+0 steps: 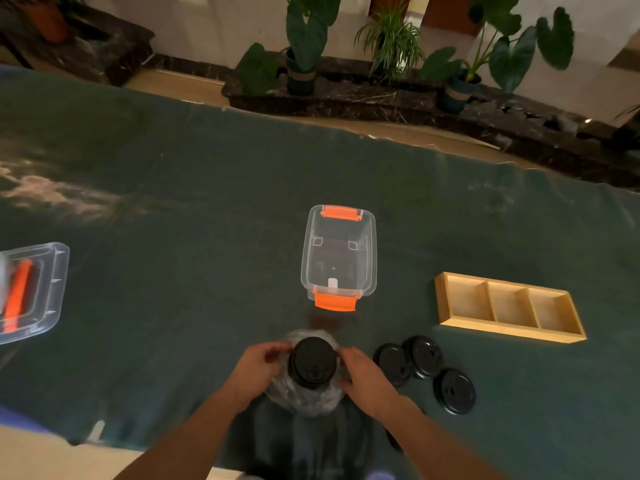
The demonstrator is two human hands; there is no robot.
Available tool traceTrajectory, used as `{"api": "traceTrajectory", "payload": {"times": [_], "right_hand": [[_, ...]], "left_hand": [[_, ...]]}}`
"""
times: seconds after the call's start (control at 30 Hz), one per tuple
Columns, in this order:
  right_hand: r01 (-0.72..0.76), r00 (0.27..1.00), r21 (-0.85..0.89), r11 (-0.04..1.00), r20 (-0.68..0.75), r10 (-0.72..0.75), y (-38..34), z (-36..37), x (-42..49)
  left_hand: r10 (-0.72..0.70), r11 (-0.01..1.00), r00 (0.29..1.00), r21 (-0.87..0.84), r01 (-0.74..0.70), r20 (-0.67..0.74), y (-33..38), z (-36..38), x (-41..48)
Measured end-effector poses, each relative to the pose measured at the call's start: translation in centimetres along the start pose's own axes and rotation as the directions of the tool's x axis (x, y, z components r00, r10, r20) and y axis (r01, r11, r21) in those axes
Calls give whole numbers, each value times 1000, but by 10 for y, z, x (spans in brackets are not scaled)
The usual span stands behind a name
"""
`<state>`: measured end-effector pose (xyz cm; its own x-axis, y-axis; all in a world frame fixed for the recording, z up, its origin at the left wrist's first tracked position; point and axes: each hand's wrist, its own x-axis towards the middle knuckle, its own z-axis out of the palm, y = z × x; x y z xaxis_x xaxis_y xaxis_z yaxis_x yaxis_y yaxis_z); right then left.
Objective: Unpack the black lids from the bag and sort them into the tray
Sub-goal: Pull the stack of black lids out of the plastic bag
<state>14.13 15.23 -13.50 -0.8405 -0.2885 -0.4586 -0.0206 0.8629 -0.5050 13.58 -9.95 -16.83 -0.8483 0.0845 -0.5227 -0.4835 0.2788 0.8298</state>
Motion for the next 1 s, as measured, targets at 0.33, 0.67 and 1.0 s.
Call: {"api": "traceTrajectory", "payload": {"times": [0.33, 0.67, 1.0], "right_hand": [[-108, 919, 375, 921, -316, 236, -26, -4, -4], [-331, 933, 693, 640, 139, 332, -31, 6, 0], [-230, 973, 788, 572, 179, 145, -6, 20, -26]], "left_hand": [[-62, 998, 993, 15, 64, -102, 40, 6, 1], [-151, 963, 951, 257, 80, 269, 49, 15, 14], [-89, 955, 965, 297, 12, 245, 32, 20, -2]]}}
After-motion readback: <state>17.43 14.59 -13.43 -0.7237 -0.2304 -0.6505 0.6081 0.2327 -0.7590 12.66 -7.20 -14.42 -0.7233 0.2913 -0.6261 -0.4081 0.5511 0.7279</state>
